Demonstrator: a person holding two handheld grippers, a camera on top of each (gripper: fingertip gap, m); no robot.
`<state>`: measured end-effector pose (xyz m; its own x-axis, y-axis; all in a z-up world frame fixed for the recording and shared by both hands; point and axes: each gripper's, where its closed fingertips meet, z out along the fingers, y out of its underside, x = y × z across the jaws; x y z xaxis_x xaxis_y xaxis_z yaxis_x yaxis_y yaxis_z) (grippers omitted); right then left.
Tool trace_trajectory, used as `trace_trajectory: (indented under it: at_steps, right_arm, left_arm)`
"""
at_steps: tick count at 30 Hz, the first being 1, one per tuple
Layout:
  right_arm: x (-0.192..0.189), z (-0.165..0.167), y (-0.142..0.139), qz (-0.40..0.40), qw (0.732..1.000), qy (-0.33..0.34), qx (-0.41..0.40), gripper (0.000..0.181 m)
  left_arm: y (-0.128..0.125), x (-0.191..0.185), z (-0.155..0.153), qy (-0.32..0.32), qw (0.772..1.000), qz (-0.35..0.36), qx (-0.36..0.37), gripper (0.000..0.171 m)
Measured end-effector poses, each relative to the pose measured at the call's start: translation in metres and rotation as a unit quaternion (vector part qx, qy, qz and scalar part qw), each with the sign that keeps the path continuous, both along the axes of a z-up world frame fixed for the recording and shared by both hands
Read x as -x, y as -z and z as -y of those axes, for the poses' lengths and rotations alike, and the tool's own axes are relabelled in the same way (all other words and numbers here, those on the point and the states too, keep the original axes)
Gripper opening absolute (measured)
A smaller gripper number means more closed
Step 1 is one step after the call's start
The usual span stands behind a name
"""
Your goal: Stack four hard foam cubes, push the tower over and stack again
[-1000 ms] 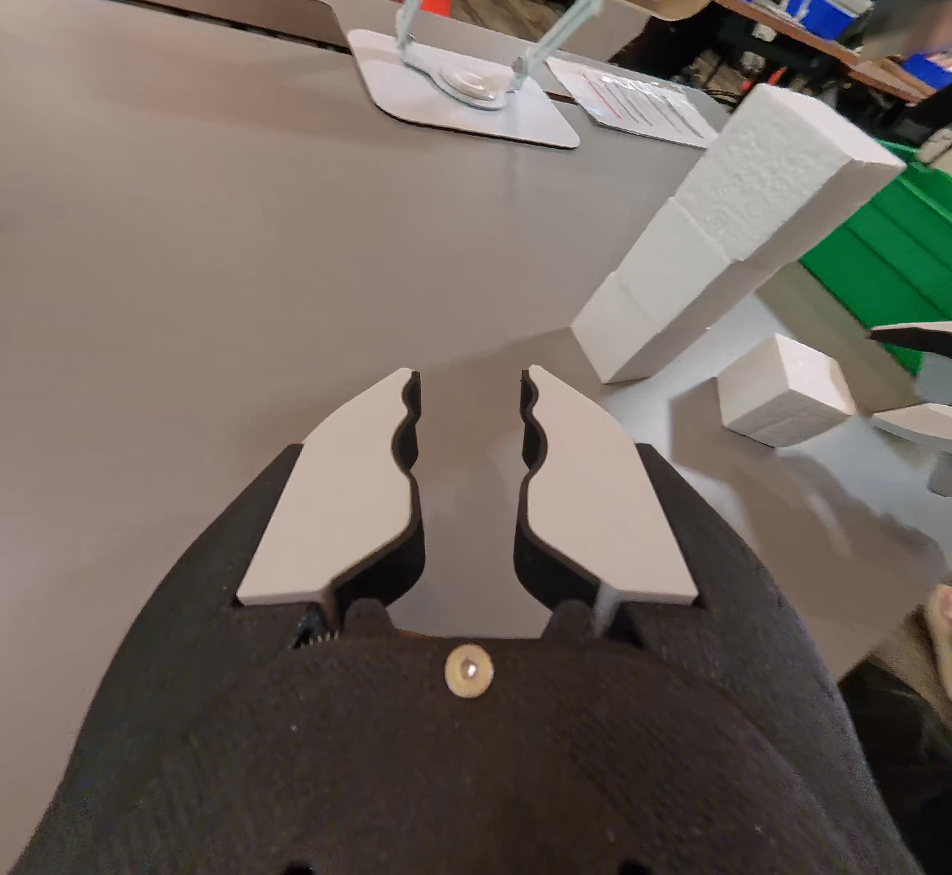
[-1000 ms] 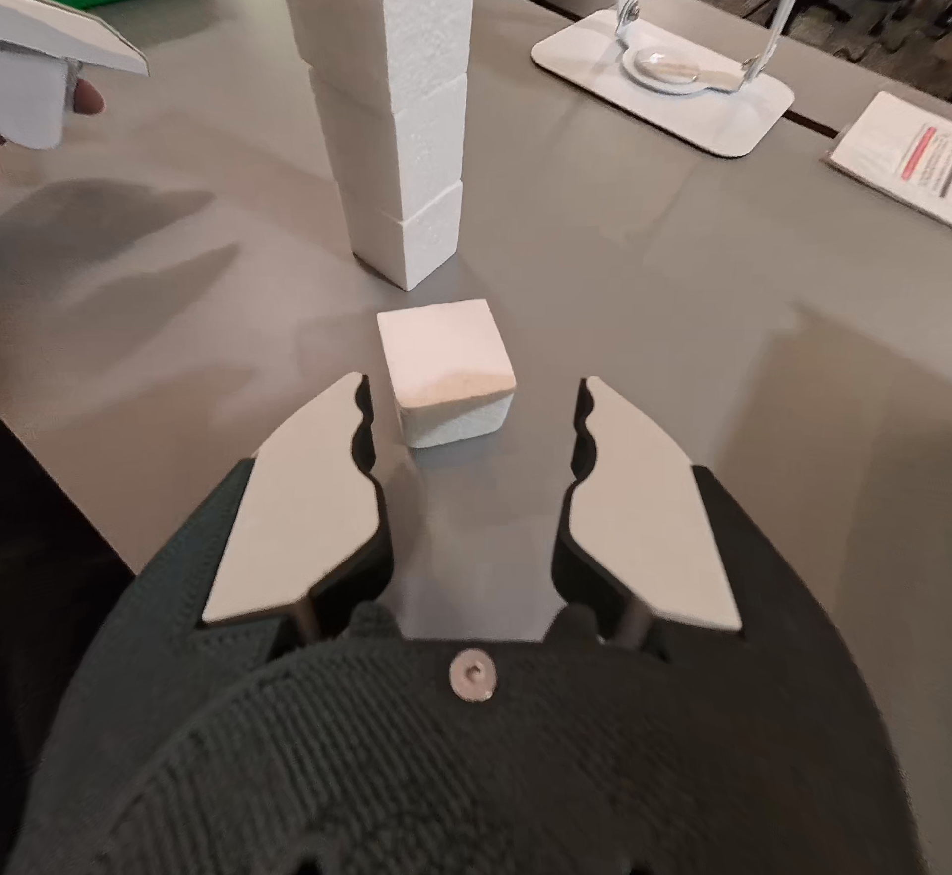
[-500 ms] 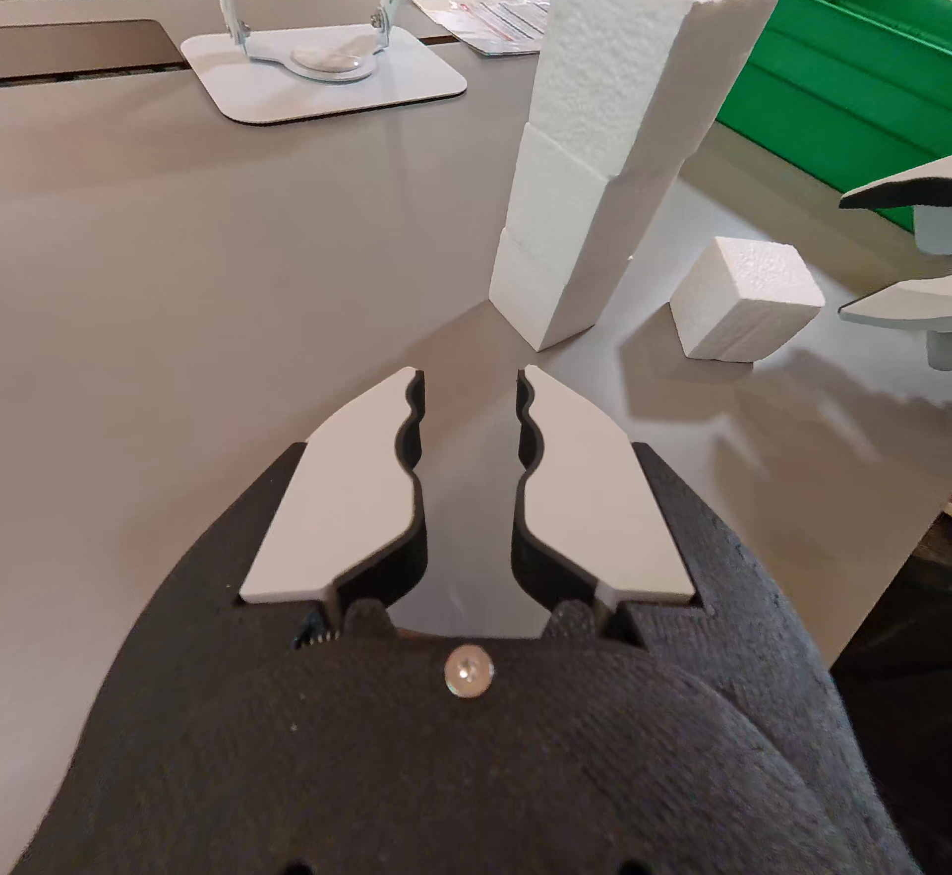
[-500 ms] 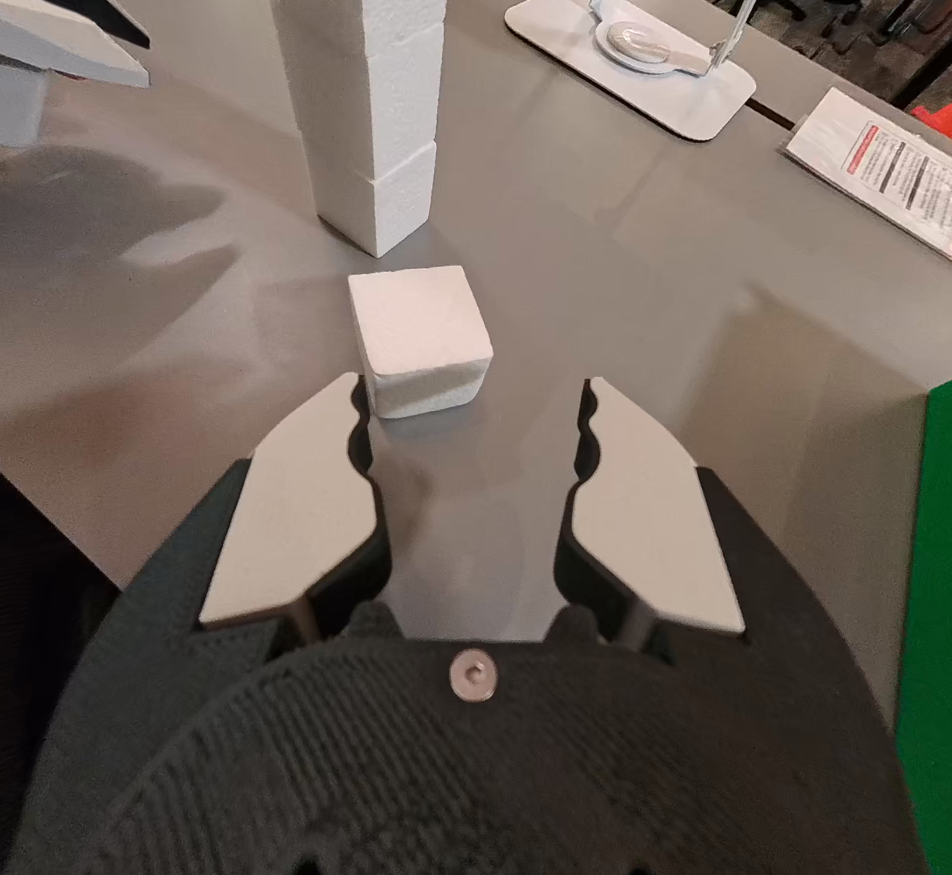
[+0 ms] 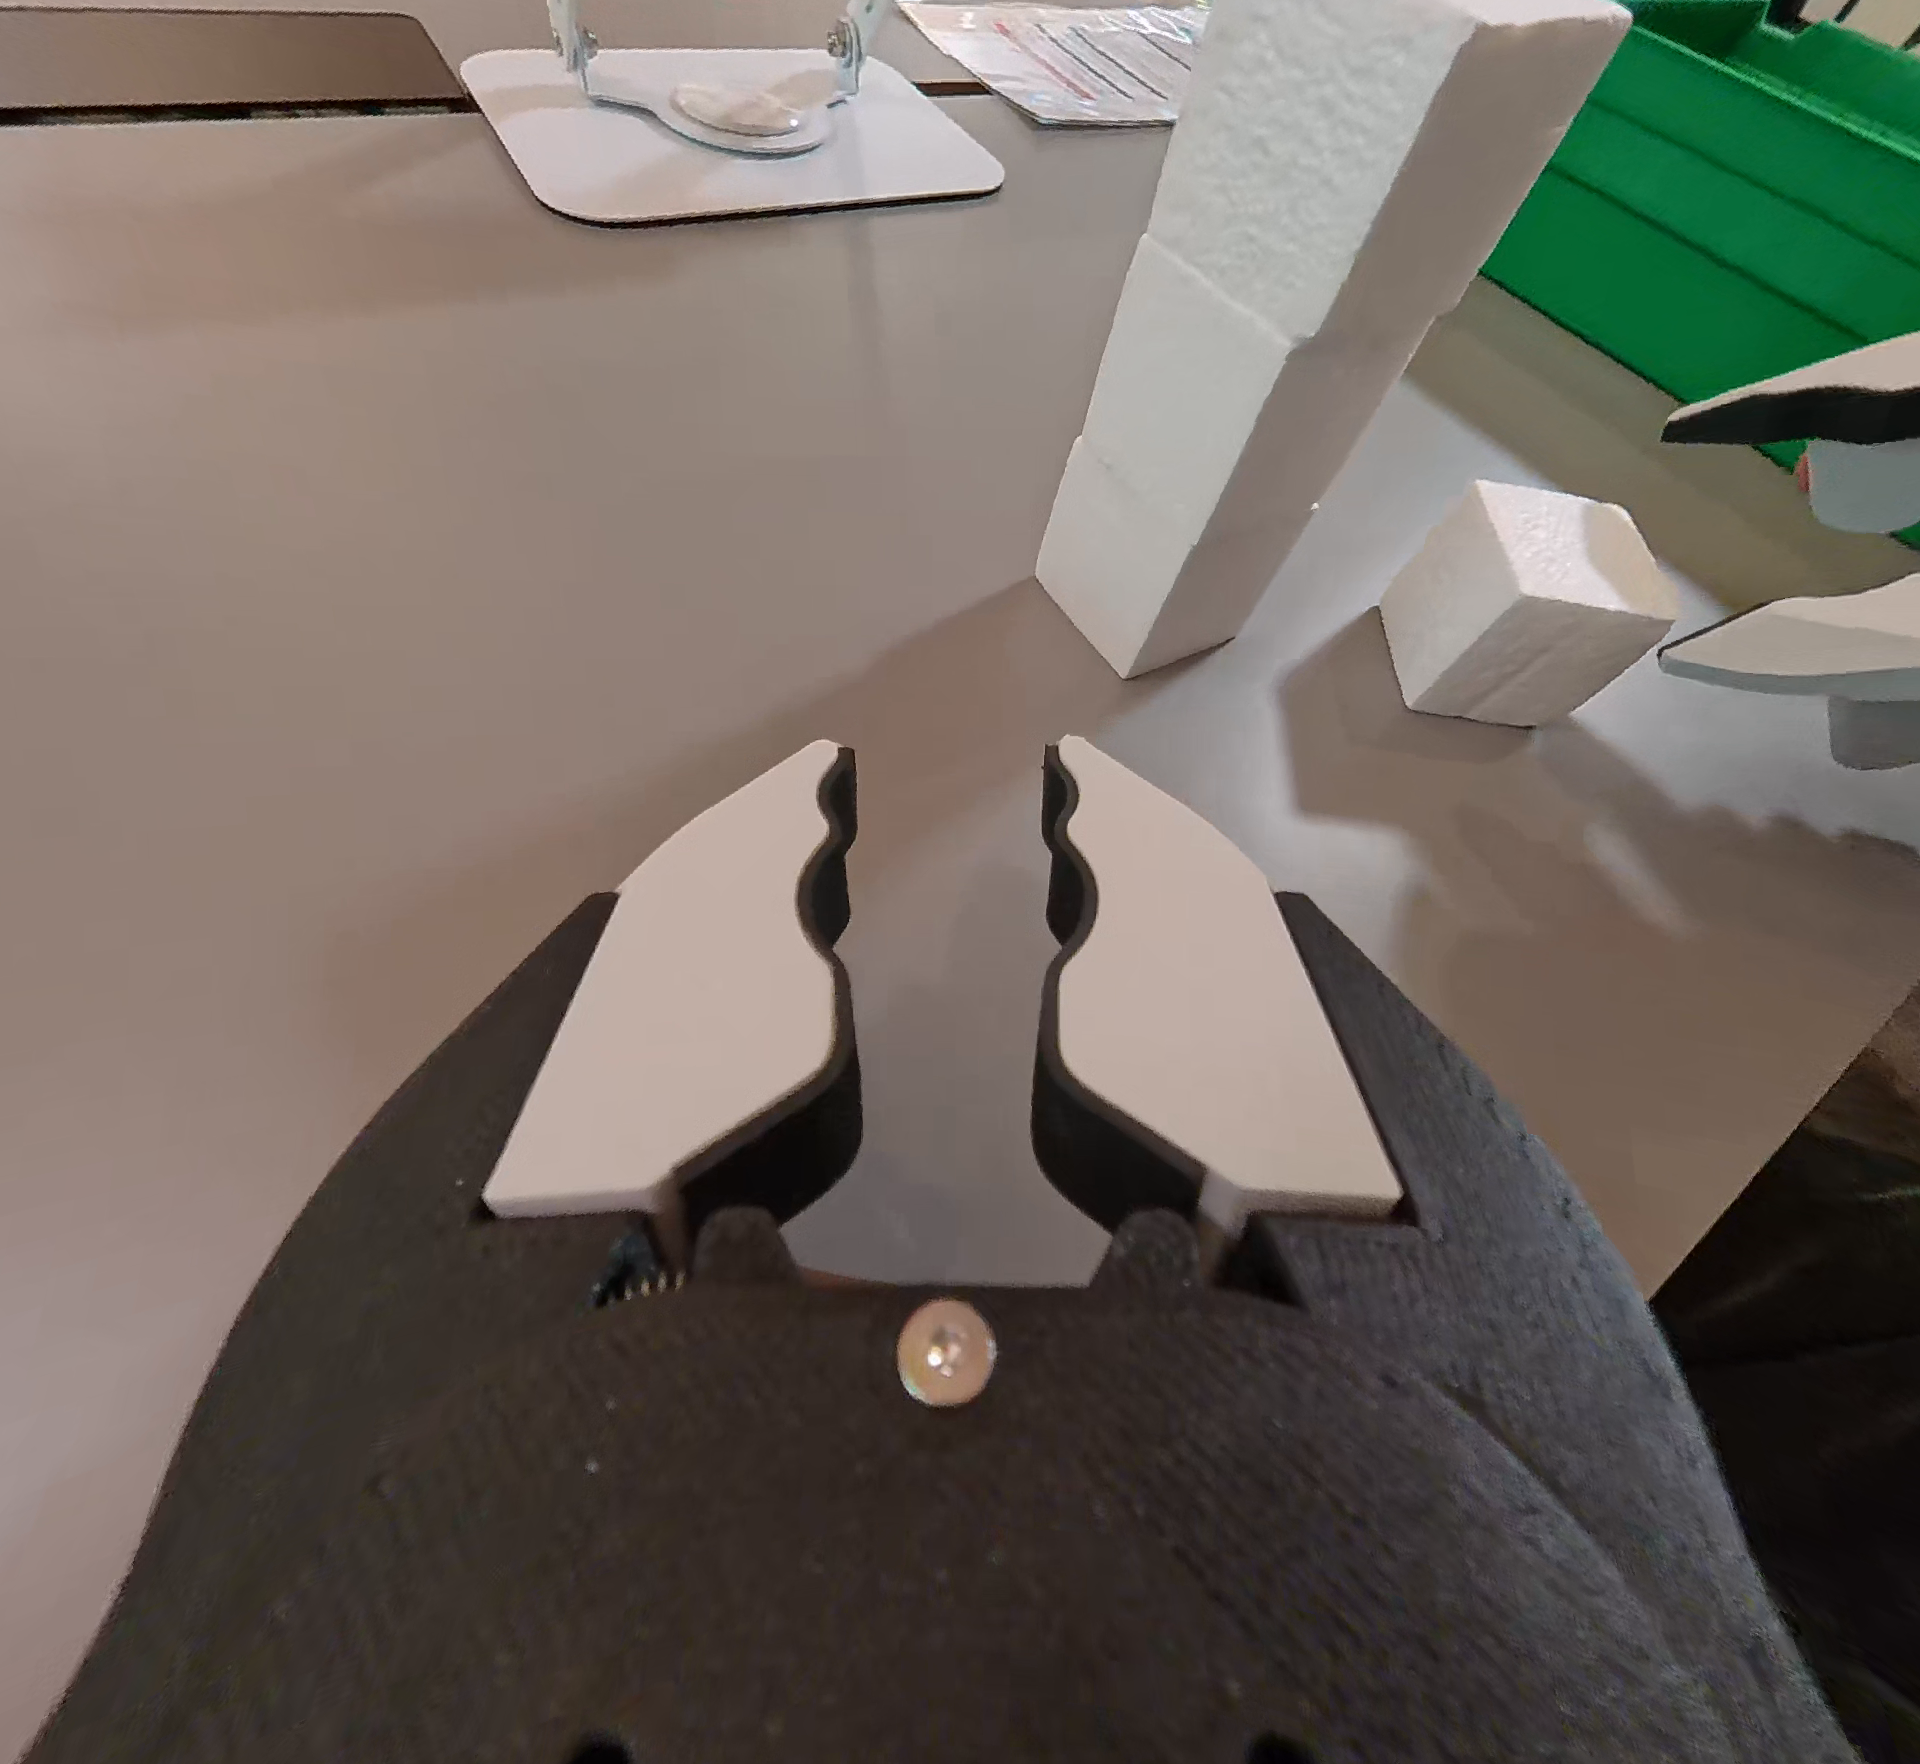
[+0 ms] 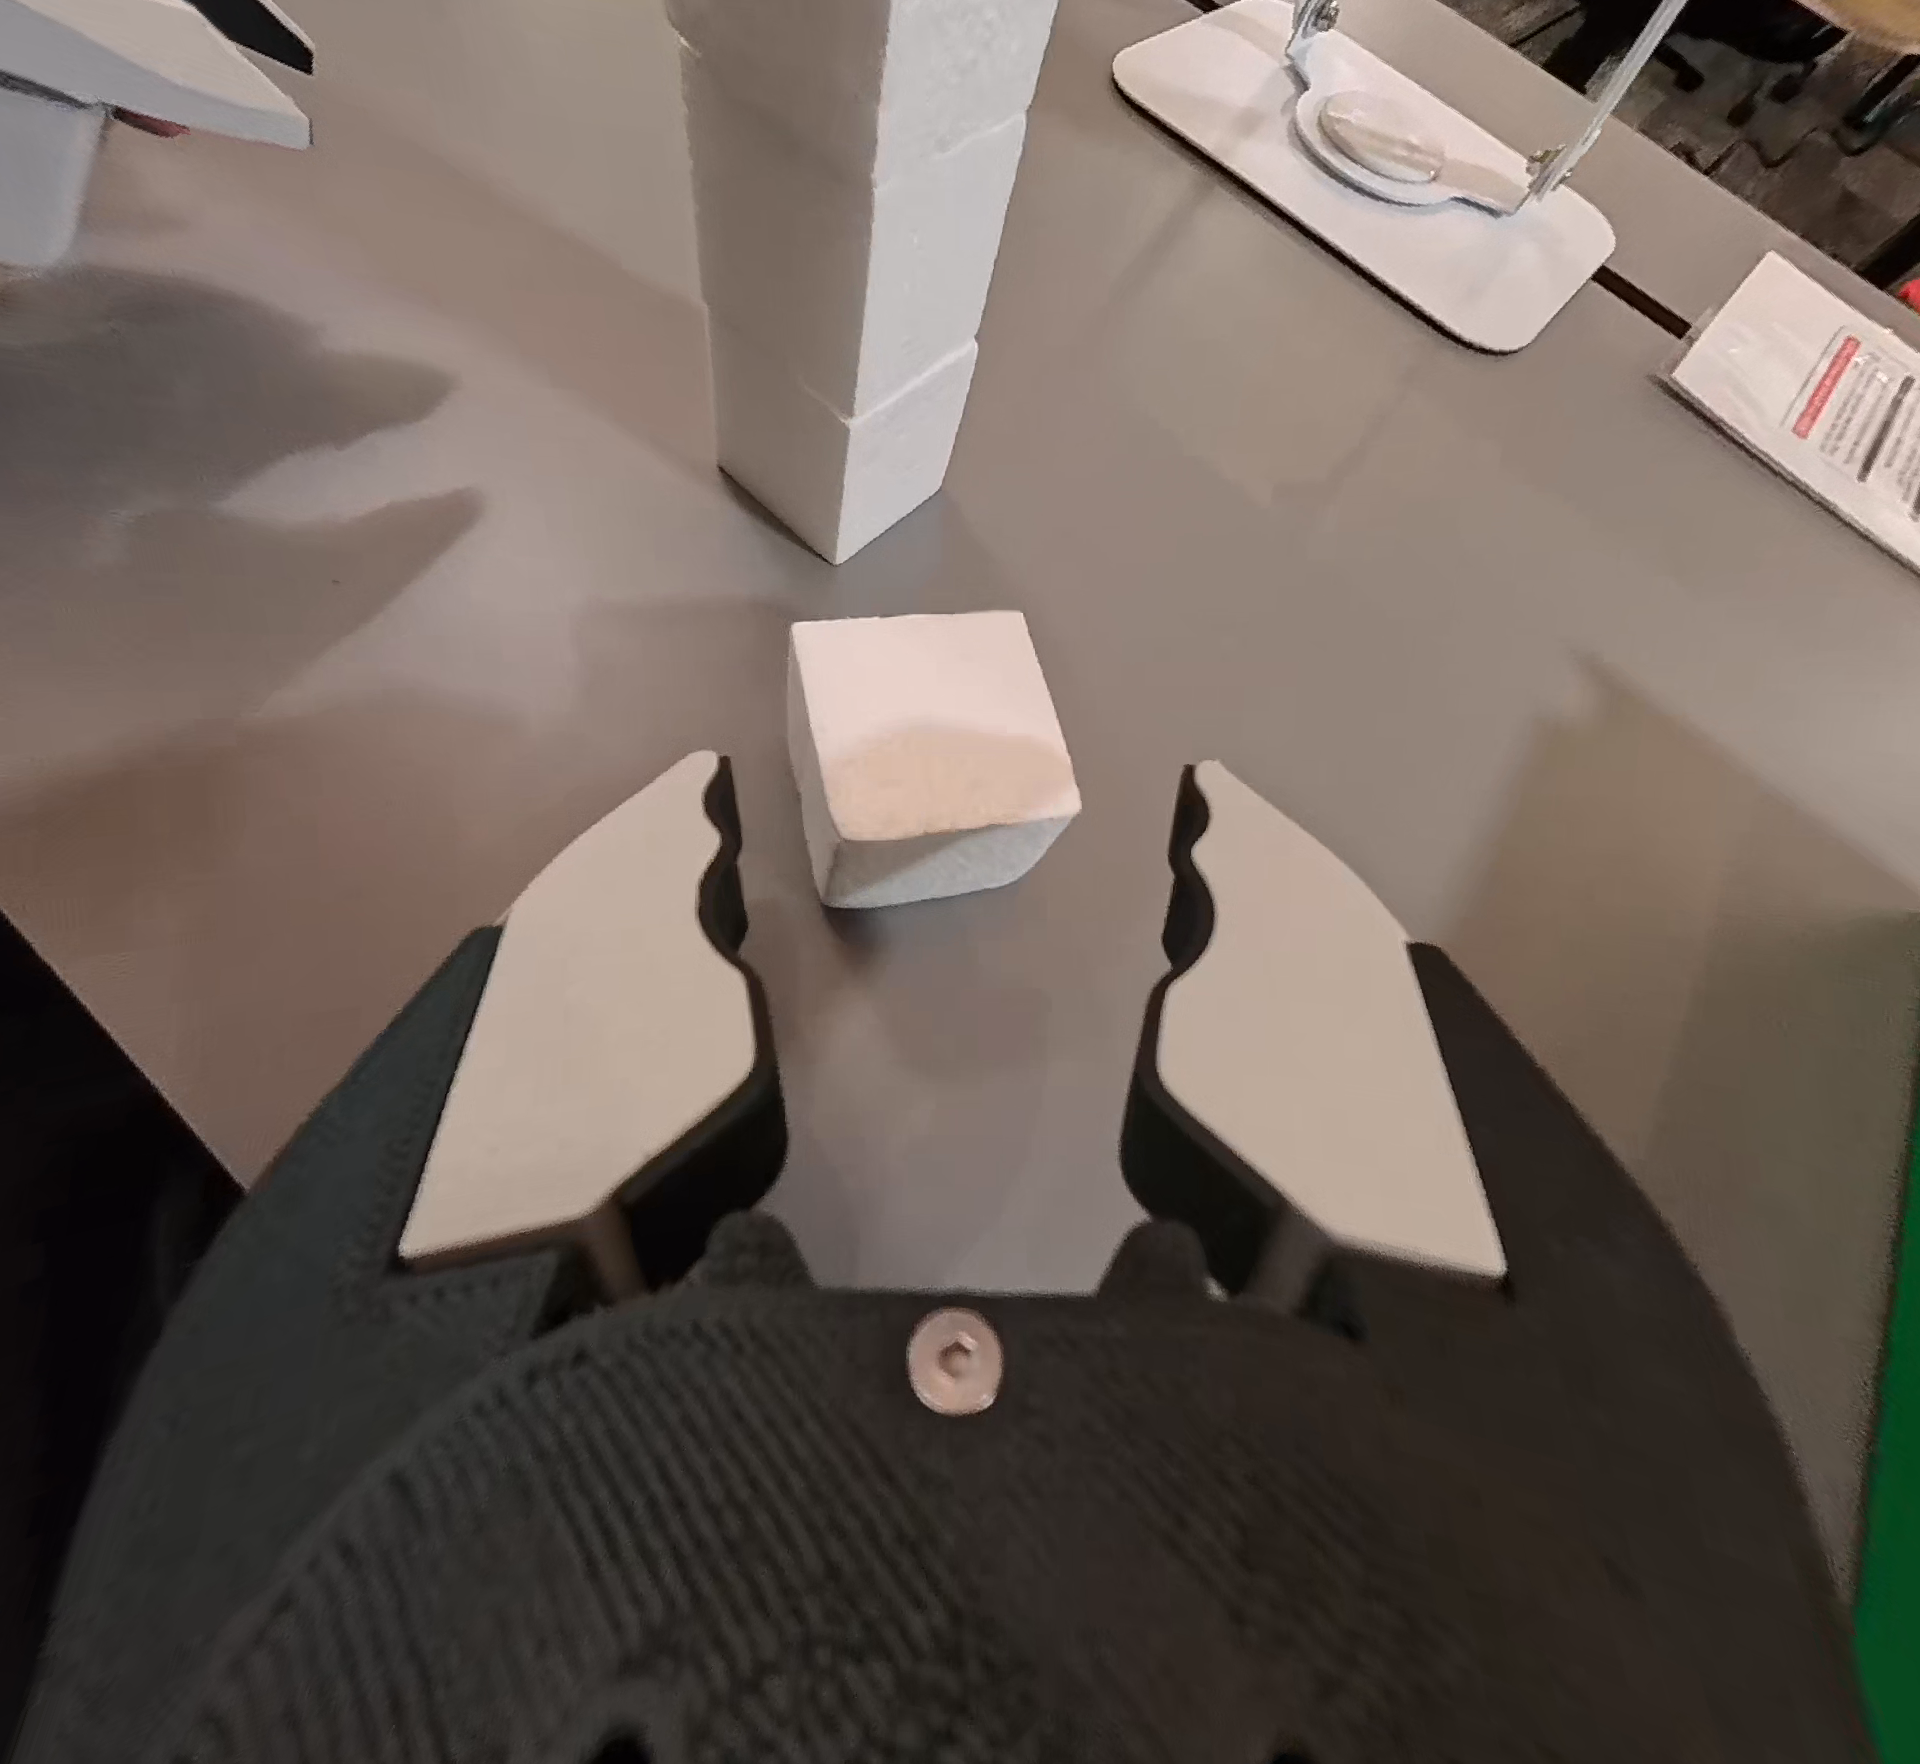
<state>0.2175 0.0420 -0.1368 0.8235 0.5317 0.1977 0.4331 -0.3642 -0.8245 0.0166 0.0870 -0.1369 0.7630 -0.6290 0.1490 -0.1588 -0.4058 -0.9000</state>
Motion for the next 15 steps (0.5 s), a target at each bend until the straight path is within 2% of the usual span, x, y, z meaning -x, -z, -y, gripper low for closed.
trace_trajectory:
  at_steps: [3, 6, 8, 12, 15]
  right_arm:
    - [0.004, 0.001, -0.003, -0.03, 0.999, -0.01, 0.008, 0.085]
    - [0.006, 0.002, -0.024, -0.099, 0.995, -0.028, -0.013, 0.087]
    - [0.0, 0.001, -0.033, -0.129, 0.991, -0.028, -0.023, 0.082]
    - [-0.01, -0.002, -0.02, -0.149, 0.989, -0.013, 0.017, 0.081]
    - [-0.004, 0.001, -0.007, -0.129, 0.99, -0.029, 0.043, 0.077]
  left_arm:
    - [0.001, -0.001, 0.001, 0.005, 1.0, -0.011, -0.008, 0.035]
    - [0.001, -0.003, 0.002, 0.008, 1.0, -0.009, -0.005, 0.035]
    - [0.001, -0.003, 0.001, 0.008, 1.0, -0.005, -0.002, 0.035]
    - [0.0, -0.004, 0.0, 0.009, 1.0, 0.01, 0.004, 0.035]
    - [0.0, -0.005, -0.001, 0.011, 1.0, 0.017, 0.011, 0.035]
